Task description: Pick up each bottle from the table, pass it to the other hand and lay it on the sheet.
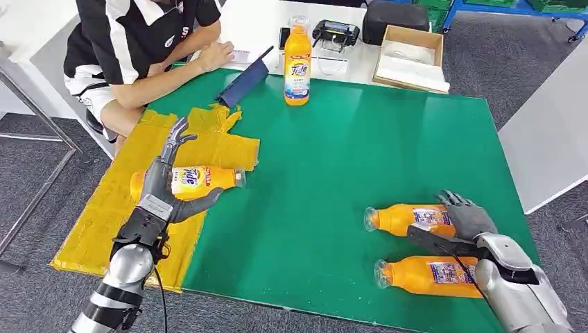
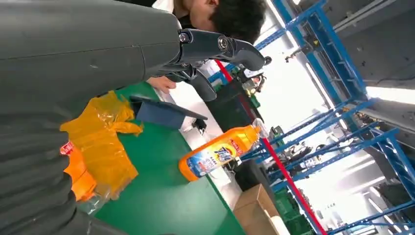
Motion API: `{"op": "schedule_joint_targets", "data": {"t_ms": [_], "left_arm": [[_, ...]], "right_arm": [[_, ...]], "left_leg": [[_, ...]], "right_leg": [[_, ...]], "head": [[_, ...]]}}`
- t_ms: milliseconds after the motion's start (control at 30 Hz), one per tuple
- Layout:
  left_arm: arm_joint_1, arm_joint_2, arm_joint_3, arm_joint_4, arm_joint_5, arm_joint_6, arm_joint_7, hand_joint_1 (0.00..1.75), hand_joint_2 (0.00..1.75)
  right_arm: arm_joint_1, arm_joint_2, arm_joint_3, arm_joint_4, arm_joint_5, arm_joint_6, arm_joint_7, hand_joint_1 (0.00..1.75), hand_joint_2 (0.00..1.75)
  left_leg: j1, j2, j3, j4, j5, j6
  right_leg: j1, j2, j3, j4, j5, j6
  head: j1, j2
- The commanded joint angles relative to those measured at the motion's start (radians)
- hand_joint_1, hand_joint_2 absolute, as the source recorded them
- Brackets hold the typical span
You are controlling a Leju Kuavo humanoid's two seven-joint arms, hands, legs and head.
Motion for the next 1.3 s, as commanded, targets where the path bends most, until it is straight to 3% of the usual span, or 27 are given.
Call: {"op": "schedule_joint_targets", "data": {"t_ms": [33, 167, 200, 300, 333, 467, 500, 633, 667, 700, 767, 833, 900, 933, 1000, 1133, 1300], "left_arm": [[-0.027, -0.015, -0.012, 0.058, 0.005, 0.005, 0.009, 0.00, 1.75], [-0.026, -0.018, -0.015, 0.054, 0.006, 0.004, 0.012, 0.00, 1.75], [-0.024, -0.019, -0.013, 0.052, 0.006, 0.005, 0.013, 0.00, 1.75], [-0.014, -0.023, -0.007, 0.042, 0.001, -0.002, 0.021, 0.00, 1.75], [-0.008, -0.026, -0.003, 0.034, -0.004, -0.007, 0.024, 0.00, 1.75], [0.011, -0.045, 0.007, -0.001, -0.031, -0.021, 0.040, 0.00, 1.75], [0.013, -0.049, 0.007, -0.005, -0.035, -0.023, 0.042, 0.00, 1.75], [-0.005, -0.055, -0.021, 0.016, -0.006, -0.059, 0.042, 0.00, 1.75], [-0.007, -0.055, -0.024, 0.020, -0.001, -0.062, 0.041, 0.00, 1.75], [-0.007, -0.055, -0.024, 0.020, -0.001, -0.062, 0.041, 0.00, 1.75], [-0.011, -0.057, -0.026, 0.021, -0.002, -0.061, 0.042, 0.00, 1.75], [-0.019, -0.051, -0.037, 0.035, 0.037, -0.091, 0.041, 0.00, 1.75], [-0.033, -0.036, -0.068, 0.051, 0.171, -0.222, 0.068, 0.00, 1.75], [-0.042, 0.000, -0.090, 0.065, 0.307, -0.354, 0.086, 0.00, 1.75], [-0.042, 0.021, -0.098, 0.084, 0.362, -0.418, 0.073, 0.00, 1.75], [-0.062, 0.017, -0.103, 0.075, 0.403, -0.448, 0.072, 0.00, 1.75], [-0.096, 0.019, -0.093, 0.076, 0.459, -0.465, 0.072, 0.00, 1.75]], "right_arm": [[-0.066, 0.045, 0.059, 0.117, -0.006, -0.048, -0.013, 1.75, 1.75], [-0.059, 0.046, 0.061, 0.094, -0.004, -0.053, -0.016, 1.75, 1.75], [-0.057, 0.050, 0.058, 0.088, -0.003, -0.063, -0.016, 1.75, 1.75], [-0.018, 0.072, 0.011, -0.036, -0.068, -0.079, -0.038, 1.75, 1.75], [0.004, 0.080, -0.006, -0.125, -0.079, -0.087, -0.032, 1.75, 1.75], [0.071, 0.145, -0.075, -0.408, -0.009, -0.218, 0.036, 1.75, 1.75], [0.085, 0.162, -0.090, -0.461, 0.005, -0.245, 0.039, 1.75, 1.75], [0.148, 0.263, -0.188, -0.650, -0.026, -0.485, -0.024, 1.75, 1.75], [0.151, 0.269, -0.192, -0.658, -0.035, -0.496, -0.032, 1.75, 1.75], [0.151, 0.269, -0.192, -0.658, -0.035, -0.496, -0.032, 1.75, 1.75], [0.154, 0.271, -0.191, -0.659, -0.035, -0.496, -0.032, 1.75, 1.75], [0.162, 0.295, -0.213, -0.666, -0.098, -0.565, -0.091, 1.75, 1.75], [0.175, 0.323, -0.220, -0.694, -0.206, -0.601, -0.153, 1.75, 1.75], [0.185, 0.328, -0.211, -0.709, -0.299, -0.581, -0.188, 1.75, 1.75], [0.210, 0.352, -0.191, -0.751, -0.620, -0.416, -0.225, 1.75, 1.75], [0.222, 0.404, -0.153, -0.730, -0.927, -0.234, -0.228, 1.75, 1.75], [0.165, 0.444, -0.046, -0.573, -1.150, -0.086, -0.235, 1.75, 1.75]], "left_leg": [[0.001, 0.002, 0.007, 0.000, -0.003, -0.002], [0.001, 0.001, 0.009, 0.000, -0.004, -0.003], [0.001, 0.001, 0.004, -0.001, -0.001, -0.002], [0.001, 0.002, 0.011, 0.000, -0.005, -0.003], [0.001, 0.002, 0.005, 0.000, -0.002, -0.002], [0.000, 0.005, 0.009, 0.002, -0.006, -0.004], [0.000, 0.005, 0.004, 0.001, -0.003, -0.003], [0.001, 0.003, 0.009, 0.002, -0.007, -0.004], [0.001, 0.001, 0.002, 0.000, -0.001, -0.002], [0.001, 0.000, 0.007, 0.001, -0.004, -0.003], [0.001, 0.000, 0.003, 0.000, -0.002, -0.002], [0.001, 0.000, 0.004, 0.000, -0.002, -0.002], [0.001, -0.001, 0.004, 0.000, -0.002, -0.002], [0.001, -0.001, 0.006, 0.001, -0.003, -0.003], [0.001, -0.001, 0.006, 0.000, -0.003, -0.003], [0.001, 0.001, 0.004, -0.001, -0.001, -0.002], [0.002, 0.003, 0.007, 0.000, -0.003, -0.003]], "right_leg": [[0.000, 0.005, 0.006, -0.001, -0.002, -0.002], [0.000, 0.005, 0.009, -0.001, -0.004, -0.003], [0.000, 0.003, 0.004, -0.001, -0.001, -0.002], [0.000, 0.006, 0.011, 0.000, -0.004, -0.004], [0.000, 0.004, 0.005, -0.001, -0.002, -0.002], [0.000, 0.009, 0.007, 0.003, -0.005, -0.004], [0.000, 0.007, 0.002, 0.001, -0.002, -0.003], [0.000, 0.007, 0.008, 0.003, -0.006, -0.004], [0.000, 0.002, 0.001, 0.001, -0.002, -0.002], [0.000, 0.003, 0.007, 0.002, -0.005, -0.003], [0.000, 0.002, 0.003, 0.000, -0.002, -0.002], [0.000, 0.002, 0.003, 0.000, -0.002, -0.002], [0.001, 0.002, 0.004, 0.001, -0.003, -0.003], [0.000, 0.002, 0.006, 0.002, -0.004, -0.003], [0.000, 0.003, 0.005, 0.001, -0.004, -0.004], [0.000, 0.003, 0.003, 0.000, -0.002, -0.003], [0.001, 0.006, 0.006, 0.001, -0.003, -0.004]], "head": [[0.000, 0.000], [-0.001, 0.000], [0.000, 0.000], [0.000, 0.000], [0.000, 0.000], [0.000, 0.000], [0.000, 0.000], [0.000, 0.000], [0.000, 0.000], [0.000, 0.000], [0.000, 0.000], [-0.001, 0.000], [0.000, 0.000], [0.000, 0.000], [0.000, 0.000], [0.000, 0.000], [0.000, 0.000]]}}
